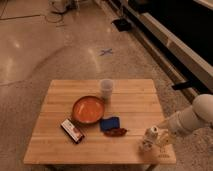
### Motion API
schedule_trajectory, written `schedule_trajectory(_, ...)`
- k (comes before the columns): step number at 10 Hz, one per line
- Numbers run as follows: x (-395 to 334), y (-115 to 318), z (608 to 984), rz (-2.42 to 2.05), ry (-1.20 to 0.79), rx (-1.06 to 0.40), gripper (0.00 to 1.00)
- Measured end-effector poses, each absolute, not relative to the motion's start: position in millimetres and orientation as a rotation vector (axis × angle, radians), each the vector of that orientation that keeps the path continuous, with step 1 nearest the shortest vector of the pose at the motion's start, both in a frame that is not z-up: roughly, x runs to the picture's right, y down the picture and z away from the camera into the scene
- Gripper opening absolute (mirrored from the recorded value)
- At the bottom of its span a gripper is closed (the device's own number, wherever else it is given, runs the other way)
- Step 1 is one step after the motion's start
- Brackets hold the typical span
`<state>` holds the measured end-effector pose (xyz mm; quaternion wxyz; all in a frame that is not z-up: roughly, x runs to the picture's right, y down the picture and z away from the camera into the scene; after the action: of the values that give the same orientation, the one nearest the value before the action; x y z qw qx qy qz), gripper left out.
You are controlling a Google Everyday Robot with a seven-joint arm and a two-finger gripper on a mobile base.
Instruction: Place the bottle in the ceramic bowl
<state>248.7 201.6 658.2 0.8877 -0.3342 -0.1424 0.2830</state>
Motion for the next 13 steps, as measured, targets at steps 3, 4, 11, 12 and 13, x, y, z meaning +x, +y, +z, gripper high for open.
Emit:
schedule_trajectory(3,248.6,198.7,661.6,0.696,-0.281,-0.624,0.65)
schedule_trajectory(4,245.1,200.2,659.6,0.71,-0.282,-0.616,0.65)
schedule_trajectory(11,209.1,205.3,654.8,0.744,-0.306,-0.549,0.65)
schedule_trajectory(12,203.5,205.3,657.6,0.738,-0.312,-0.533,0.65)
schedule_trajectory(13,200.2,206.1,661.0,0.731,-0.311,-0.518,0.65)
